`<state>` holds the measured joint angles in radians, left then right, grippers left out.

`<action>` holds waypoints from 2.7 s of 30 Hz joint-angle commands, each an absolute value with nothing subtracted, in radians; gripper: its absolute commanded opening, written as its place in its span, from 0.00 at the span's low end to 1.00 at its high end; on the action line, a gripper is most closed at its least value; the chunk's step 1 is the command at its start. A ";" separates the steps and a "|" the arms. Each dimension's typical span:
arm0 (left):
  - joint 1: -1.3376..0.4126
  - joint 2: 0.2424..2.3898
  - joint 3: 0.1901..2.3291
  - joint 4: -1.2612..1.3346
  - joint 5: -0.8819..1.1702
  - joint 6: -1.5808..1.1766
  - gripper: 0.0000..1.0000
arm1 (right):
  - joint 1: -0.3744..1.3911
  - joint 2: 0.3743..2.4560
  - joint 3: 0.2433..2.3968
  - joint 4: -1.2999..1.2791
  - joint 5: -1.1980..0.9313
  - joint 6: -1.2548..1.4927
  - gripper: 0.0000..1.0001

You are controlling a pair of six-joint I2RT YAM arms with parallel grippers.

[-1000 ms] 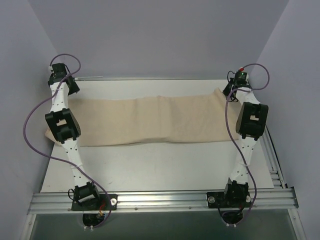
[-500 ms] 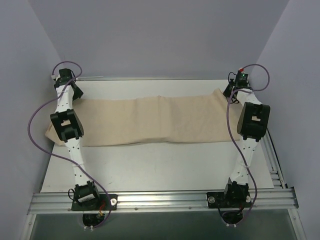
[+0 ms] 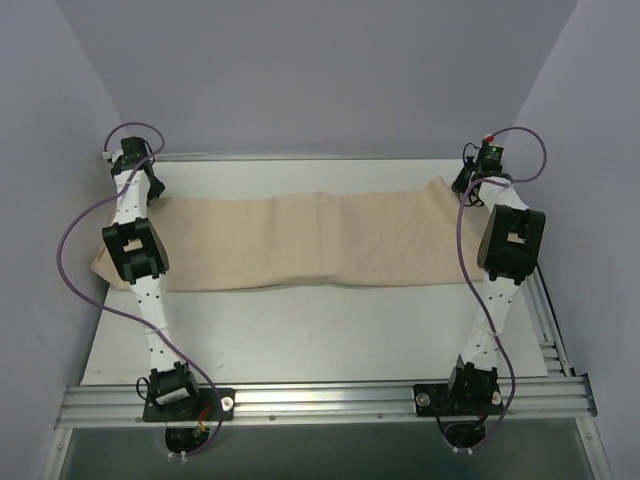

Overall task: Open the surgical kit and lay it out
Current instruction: Open the surgical kit at the center of the board.

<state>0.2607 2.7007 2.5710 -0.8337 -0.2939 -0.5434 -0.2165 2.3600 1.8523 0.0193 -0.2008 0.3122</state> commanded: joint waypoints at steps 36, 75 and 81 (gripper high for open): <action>0.206 2.424 2.261 -0.732 -0.135 -0.565 0.02 | -0.247 2.428 2.252 -0.348 -0.003 0.362 0.54; 0.195 2.408 2.250 -0.706 0.029 -0.569 0.02 | -0.344 2.487 2.290 -0.445 0.141 0.454 0.46; 0.195 2.410 2.246 -0.703 0.038 -0.572 0.02 | -0.325 2.522 2.296 -0.448 0.126 0.472 0.45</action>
<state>0.1997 2.4500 2.2166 -0.7479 0.0093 -0.5652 -0.3332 2.5210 2.2528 -0.4198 0.0998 0.4465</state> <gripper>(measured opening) 0.029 0.457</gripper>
